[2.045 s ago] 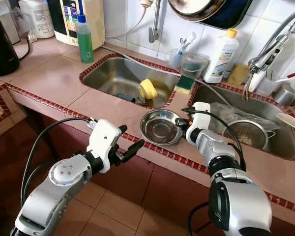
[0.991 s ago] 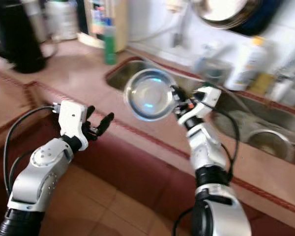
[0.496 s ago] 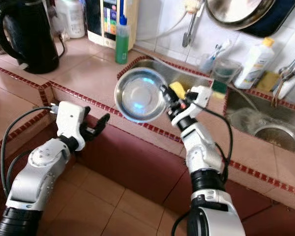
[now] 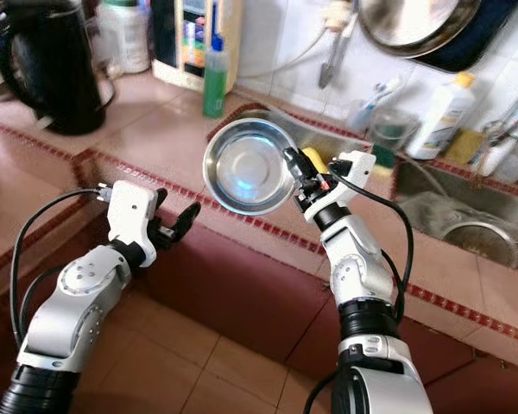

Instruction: Kitchen organization

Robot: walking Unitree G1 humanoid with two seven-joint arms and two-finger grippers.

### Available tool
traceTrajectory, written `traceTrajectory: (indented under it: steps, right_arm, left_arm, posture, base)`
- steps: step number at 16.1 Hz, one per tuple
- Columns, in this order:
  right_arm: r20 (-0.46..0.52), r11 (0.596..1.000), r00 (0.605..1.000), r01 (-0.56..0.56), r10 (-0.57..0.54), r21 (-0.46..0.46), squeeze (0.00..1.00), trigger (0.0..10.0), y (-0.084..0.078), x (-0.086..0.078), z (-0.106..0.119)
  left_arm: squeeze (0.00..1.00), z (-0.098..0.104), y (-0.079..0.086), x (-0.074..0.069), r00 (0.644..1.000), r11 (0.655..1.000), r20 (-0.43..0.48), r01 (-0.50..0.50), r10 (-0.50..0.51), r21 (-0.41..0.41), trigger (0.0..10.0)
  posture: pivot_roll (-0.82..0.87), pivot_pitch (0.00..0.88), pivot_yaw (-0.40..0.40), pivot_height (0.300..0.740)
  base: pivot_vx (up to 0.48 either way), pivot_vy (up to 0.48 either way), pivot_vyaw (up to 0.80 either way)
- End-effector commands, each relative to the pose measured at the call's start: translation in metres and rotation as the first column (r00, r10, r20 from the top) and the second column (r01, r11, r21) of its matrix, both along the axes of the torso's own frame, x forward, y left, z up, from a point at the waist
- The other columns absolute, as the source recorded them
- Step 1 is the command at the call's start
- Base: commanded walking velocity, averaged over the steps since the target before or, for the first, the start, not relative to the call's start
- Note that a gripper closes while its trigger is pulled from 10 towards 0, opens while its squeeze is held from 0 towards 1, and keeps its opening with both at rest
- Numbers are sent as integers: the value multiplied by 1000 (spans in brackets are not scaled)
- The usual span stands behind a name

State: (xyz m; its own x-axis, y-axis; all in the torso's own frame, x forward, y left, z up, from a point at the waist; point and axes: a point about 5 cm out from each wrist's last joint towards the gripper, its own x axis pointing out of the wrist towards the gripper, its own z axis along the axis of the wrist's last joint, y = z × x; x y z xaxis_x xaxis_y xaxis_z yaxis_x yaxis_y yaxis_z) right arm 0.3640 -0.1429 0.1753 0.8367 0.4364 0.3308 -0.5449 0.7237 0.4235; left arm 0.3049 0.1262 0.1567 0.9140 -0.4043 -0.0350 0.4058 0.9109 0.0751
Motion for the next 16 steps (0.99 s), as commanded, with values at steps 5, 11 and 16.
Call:
traceTrajectory:
  steps: [5,11,16]
  right_arm:
    - [19,1000,1000,20,-20,-7,0,10000,-8,-1,5]
    - [22,1000,999,23,-23,-7,0,10000,-9,-1,7]
    - [20,1000,999,31,-31,-5,0,10000,-10,0,7]
  left_arm:
    - [0,-1,-6,0,1000,1000,-6,24,-24,-1,10000]
    - [0,-1,-6,0,1000,1000,-10,22,-22,-1,10000]
    - [0,-2,-5,0,1000,1000,-11,22,-22,6,10000]
  posture:
    - [65,0,-129,740]
    - [65,0,-130,740]
    - [66,0,-128,740]
  base:
    - [405,0,0]
    - [406,0,0]
    - [403,0,0]
